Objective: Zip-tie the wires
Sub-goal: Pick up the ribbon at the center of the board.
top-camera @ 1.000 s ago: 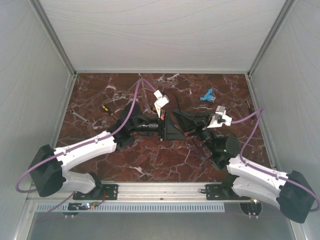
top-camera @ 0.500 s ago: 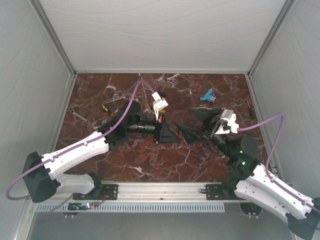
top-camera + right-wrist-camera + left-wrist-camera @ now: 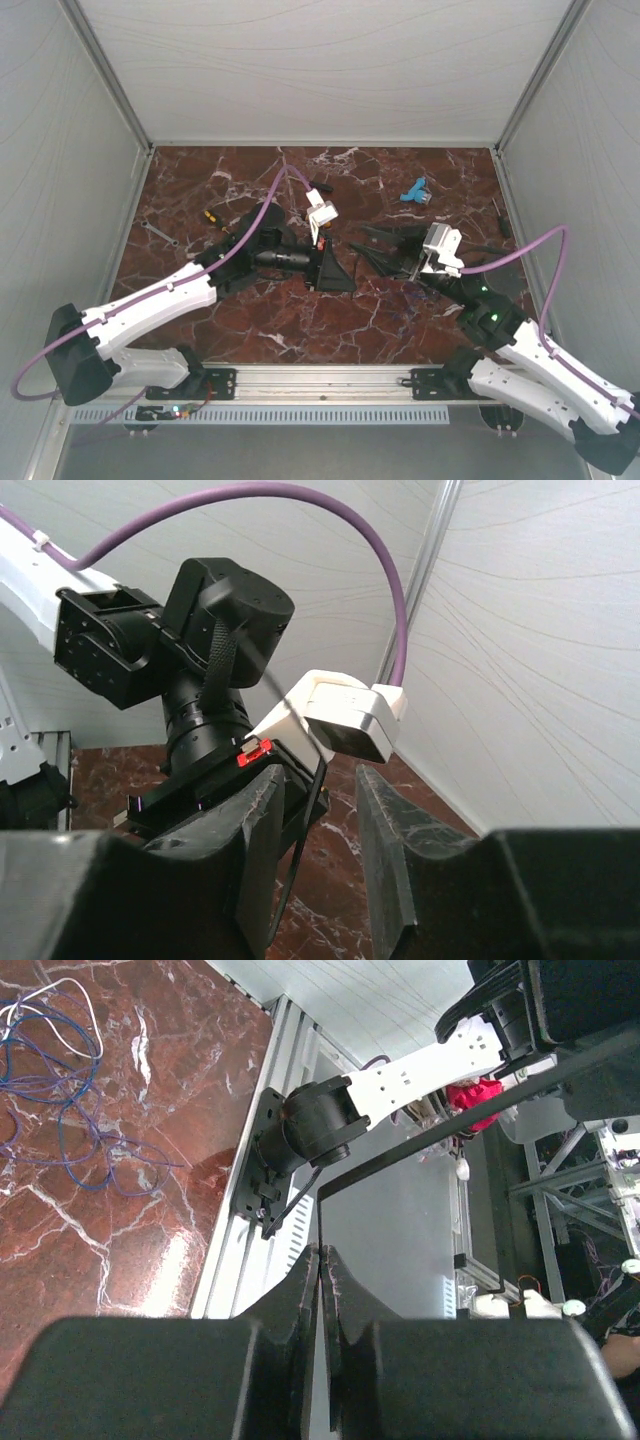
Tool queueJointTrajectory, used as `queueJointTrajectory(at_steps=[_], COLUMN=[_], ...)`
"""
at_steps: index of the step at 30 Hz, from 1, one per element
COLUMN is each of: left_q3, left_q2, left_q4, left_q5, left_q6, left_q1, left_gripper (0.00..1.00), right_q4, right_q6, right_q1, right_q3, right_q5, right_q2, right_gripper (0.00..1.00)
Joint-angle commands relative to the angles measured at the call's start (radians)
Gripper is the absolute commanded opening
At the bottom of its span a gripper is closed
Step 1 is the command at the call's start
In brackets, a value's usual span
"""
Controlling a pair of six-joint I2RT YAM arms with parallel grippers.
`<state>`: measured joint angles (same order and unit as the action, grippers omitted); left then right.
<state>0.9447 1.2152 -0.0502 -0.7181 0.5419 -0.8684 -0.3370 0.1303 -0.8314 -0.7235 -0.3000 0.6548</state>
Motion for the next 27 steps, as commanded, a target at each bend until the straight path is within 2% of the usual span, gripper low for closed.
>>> queueJointTrajectory(at_steps=[1,18,27], left_q3=[0.045,0.046,0.049], left_q2=[-0.029,-0.027,-0.019], left_q4=[-0.016,-0.033,-0.034], left_q5=[-0.031,-0.066,-0.072], left_q6=[-0.008,0.006,0.007], left_q1=[0.002,0.003,0.003], left_gripper=[0.00,0.00,0.00], right_q4=[0.004,0.056,0.062], right_q6=[0.084,0.111,0.102], right_q1=[-0.005,-0.005,-0.005], right_q3=[-0.037,-0.108,-0.123], right_q5=[-0.065,-0.147,-0.166], right_q2=[-0.022,-0.045,-0.034], right_gripper=[0.31,0.31,0.24])
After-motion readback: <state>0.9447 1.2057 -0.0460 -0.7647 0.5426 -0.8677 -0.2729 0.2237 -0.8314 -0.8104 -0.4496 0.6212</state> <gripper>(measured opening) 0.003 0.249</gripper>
